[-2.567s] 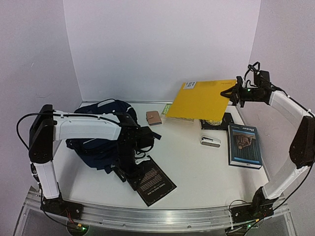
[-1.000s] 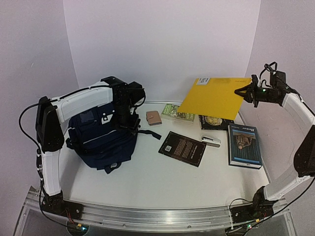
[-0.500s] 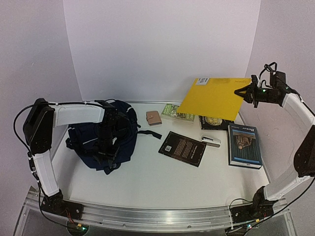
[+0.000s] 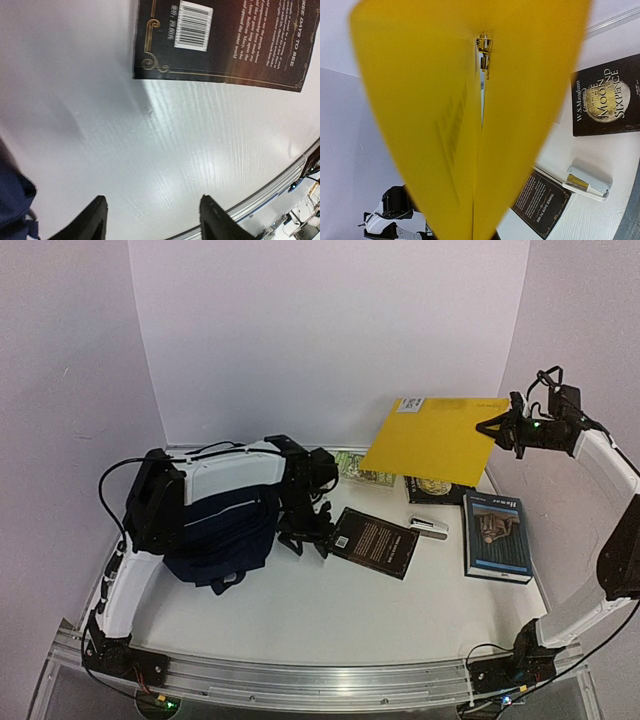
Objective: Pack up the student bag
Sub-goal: Place the files in the student bag.
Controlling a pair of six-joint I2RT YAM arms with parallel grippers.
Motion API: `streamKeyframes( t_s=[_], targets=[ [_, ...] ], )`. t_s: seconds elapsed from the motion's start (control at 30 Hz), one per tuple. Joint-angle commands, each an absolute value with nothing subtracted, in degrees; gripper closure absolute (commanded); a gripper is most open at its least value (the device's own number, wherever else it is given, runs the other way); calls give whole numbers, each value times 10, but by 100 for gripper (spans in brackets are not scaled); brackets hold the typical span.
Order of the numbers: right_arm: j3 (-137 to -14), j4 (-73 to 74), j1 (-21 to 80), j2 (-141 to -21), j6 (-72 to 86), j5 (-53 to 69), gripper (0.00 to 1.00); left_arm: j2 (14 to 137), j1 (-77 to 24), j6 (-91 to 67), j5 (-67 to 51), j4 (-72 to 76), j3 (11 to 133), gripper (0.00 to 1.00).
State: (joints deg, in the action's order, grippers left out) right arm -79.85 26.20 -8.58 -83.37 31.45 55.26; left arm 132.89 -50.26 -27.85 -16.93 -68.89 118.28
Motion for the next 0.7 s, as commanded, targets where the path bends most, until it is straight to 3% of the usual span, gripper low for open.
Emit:
streamKeyframes(
  t_s=[0.0,0.17,0.4,0.67],
  targets=[
    [-812,229,-85,-820,304,579,100,1189,-441,-301,-99,-735,1134,29],
    [-799,228,-85,-819,300,582,100,1042,-361,-342,-22,-754,1004,13],
    [-801,226,-85,-825,296,583,100,943,-277,-369,-8,-743,807,11],
    [-811,226,-85,-830,291,593,100,838,-271,-363,-117,-584,581,12]
  ],
)
